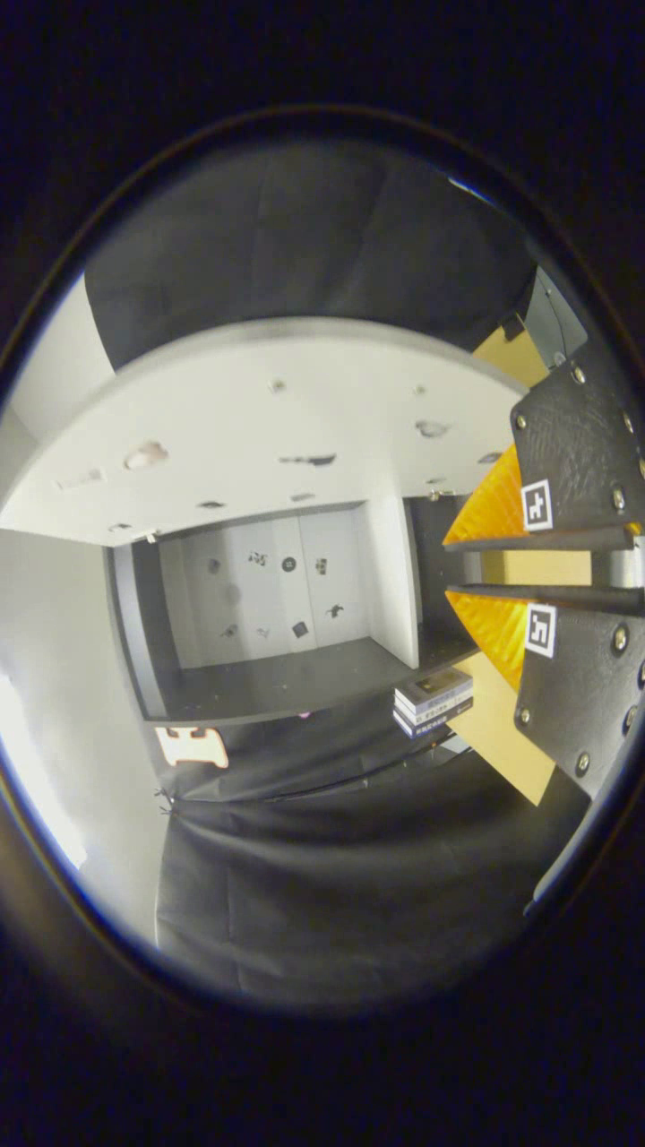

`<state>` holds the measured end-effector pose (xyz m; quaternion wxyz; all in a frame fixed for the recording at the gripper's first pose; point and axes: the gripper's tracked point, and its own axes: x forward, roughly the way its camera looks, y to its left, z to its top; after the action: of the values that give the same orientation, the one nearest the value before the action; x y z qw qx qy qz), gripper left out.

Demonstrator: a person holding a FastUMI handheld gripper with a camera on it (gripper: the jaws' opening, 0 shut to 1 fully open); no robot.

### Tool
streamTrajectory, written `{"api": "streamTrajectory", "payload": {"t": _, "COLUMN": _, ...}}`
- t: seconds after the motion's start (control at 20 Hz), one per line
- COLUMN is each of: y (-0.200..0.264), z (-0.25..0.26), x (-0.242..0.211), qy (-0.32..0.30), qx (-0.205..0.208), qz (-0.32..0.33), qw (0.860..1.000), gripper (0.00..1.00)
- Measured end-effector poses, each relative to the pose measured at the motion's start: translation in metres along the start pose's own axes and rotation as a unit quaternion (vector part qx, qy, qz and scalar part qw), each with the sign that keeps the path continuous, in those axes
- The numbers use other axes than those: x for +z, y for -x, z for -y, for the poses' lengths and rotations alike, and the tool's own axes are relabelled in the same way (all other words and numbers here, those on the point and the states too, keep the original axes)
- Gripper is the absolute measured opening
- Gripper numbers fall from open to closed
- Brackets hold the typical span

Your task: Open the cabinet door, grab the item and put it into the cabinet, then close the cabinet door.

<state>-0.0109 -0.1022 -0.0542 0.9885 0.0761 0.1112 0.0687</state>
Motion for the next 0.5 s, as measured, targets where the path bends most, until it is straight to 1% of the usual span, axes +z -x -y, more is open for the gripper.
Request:
{"api": "streamTrajectory", "payload": {"t": 0.1, "y": -0.027, "z": -0.023, "x": -0.026, "qy": 0.013, "qx": 0.000, "qz": -0.019, "qw": 1.000, "gripper": 0.28}}
{"api": "streamTrajectory", "payload": {"t": 0.2, "y": -0.046, "z": -0.051, "x": -0.049, "qy": 0.009, "qx": 0.010, "qz": -0.033, "qw": 0.999, "gripper": 0.39}}
{"api": "streamTrajectory", "payload": {"t": 0.3, "y": -0.071, "z": -0.073, "x": -0.080, "qy": 0.005, "qx": 0.021, "qz": -0.055, "qw": 0.998, "gripper": 0.55}}
{"api": "streamTrajectory", "payload": {"t": 0.4, "y": -0.095, "z": -0.085, "x": -0.121, "qy": 0.012, "qx": 0.024, "qz": -0.090, "qw": 0.996, "gripper": 0.71}}
{"api": "streamTrajectory", "payload": {"t": 0.45, "y": -0.107, "z": -0.088, "x": -0.136, "qy": 0.014, "qx": 0.023, "qz": -0.102, "qw": 0.994, "gripper": 0.71}}
{"api": "streamTrajectory", "payload": {"t": 0.5, "y": -0.118, "z": -0.090, "x": -0.152, "qy": 0.019, "qx": 0.021, "qz": -0.112, "qw": 0.993, "gripper": 0.74}}
